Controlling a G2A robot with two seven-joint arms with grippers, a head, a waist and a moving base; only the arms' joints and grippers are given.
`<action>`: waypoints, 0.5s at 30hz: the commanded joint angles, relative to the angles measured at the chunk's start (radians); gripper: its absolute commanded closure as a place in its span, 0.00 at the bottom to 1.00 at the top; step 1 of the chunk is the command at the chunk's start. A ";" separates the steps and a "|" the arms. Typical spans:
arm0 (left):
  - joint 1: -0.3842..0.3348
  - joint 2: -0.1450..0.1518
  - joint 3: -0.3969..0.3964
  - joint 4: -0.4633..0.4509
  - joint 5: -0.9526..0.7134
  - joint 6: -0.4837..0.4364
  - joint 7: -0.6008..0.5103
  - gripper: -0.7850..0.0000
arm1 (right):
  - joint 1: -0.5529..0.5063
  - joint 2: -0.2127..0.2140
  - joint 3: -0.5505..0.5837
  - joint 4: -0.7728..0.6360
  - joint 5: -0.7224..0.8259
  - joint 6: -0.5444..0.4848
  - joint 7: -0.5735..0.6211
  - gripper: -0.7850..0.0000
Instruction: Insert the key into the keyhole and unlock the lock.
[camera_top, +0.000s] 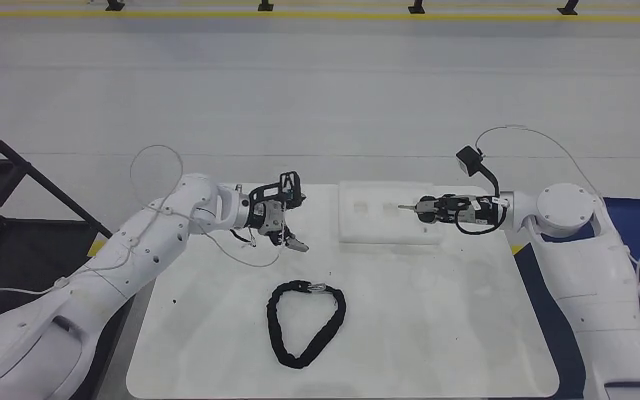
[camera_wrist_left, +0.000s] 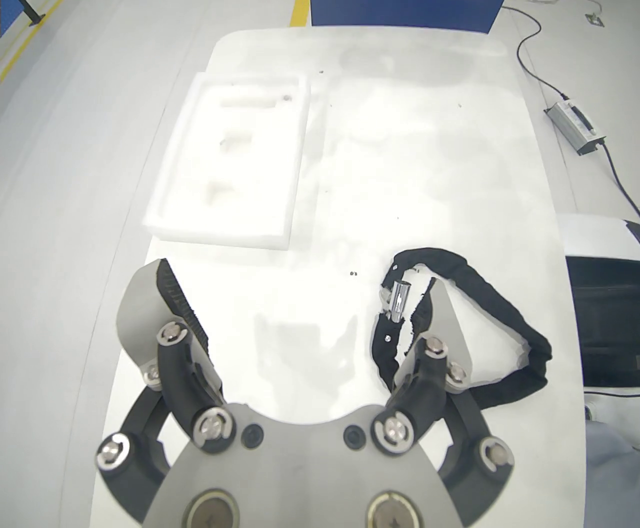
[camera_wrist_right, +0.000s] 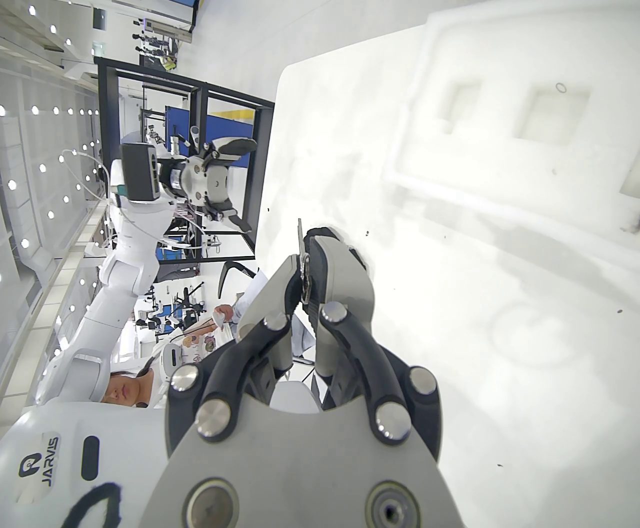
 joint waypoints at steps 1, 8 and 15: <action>0.009 -0.009 0.013 0.013 0.044 -0.019 0.004 0.00 | 0.000 0.000 0.000 0.000 0.000 0.000 0.000 1.00; 0.024 -0.048 0.052 0.091 0.093 -0.059 0.036 0.00 | 0.000 0.000 0.000 0.000 0.000 0.000 0.000 1.00; 0.008 -0.062 0.089 0.102 0.101 -0.059 0.012 0.00 | 0.000 0.000 0.000 0.000 0.000 0.000 0.000 1.00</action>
